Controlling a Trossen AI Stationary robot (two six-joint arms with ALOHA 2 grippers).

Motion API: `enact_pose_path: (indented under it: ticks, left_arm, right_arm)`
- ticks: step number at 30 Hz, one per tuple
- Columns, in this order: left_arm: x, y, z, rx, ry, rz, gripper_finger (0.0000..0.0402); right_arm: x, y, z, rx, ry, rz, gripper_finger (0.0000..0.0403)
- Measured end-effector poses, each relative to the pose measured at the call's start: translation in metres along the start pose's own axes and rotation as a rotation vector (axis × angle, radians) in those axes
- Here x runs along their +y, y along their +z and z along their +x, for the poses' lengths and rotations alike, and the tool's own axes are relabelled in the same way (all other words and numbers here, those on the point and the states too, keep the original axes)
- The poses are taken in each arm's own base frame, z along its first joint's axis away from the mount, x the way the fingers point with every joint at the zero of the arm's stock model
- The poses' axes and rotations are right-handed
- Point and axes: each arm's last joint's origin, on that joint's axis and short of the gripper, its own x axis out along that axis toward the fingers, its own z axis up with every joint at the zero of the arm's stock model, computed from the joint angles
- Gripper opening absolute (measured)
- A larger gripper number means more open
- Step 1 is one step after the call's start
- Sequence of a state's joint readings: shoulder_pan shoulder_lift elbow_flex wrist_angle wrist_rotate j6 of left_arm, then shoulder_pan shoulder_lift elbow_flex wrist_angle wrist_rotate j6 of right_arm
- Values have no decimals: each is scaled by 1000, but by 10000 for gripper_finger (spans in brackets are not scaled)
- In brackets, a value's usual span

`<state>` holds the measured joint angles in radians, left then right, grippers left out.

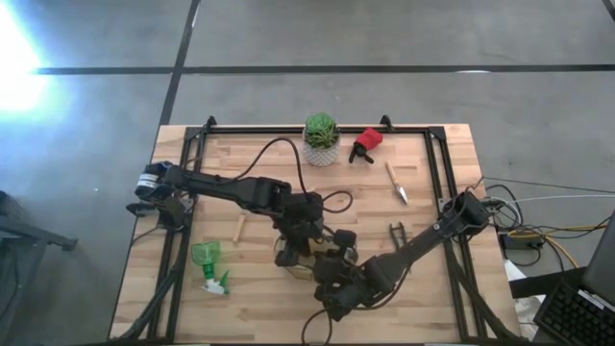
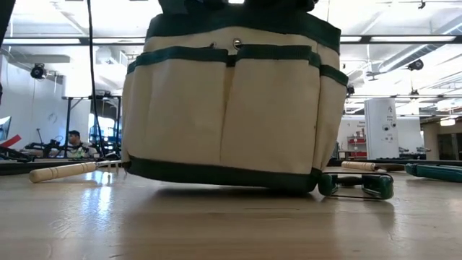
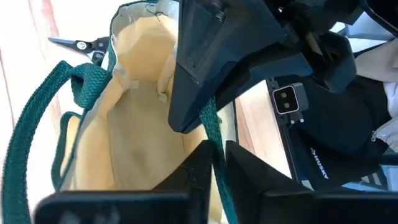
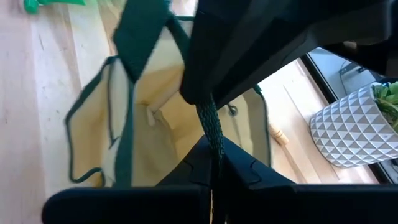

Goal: Pick & Place Garden tools in Gardening bag
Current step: Move the white gardening bag to the center of the table

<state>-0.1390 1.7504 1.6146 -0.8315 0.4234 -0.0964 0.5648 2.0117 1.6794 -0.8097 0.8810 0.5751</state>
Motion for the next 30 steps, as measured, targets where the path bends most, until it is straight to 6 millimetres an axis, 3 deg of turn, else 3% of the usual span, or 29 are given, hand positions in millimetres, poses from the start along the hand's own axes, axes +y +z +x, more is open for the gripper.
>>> enact_pose_path:
  ticks: [9,13,22,30]
  left_arm:
    - [1,-6,-1,58,2,-64,201]
    - [2,-13,-6,121,12,-100,247]
    - [-7,-16,-42,45,80,-81,255]
    - [-11,-15,-67,-56,129,-43,253]
  right_arm:
    - [1,-3,1,14,10,-6,8]
    - [1,-4,2,23,19,-9,8]
    - [3,-8,1,16,7,-53,8]
    - [12,-13,-14,-59,-41,-121,8]
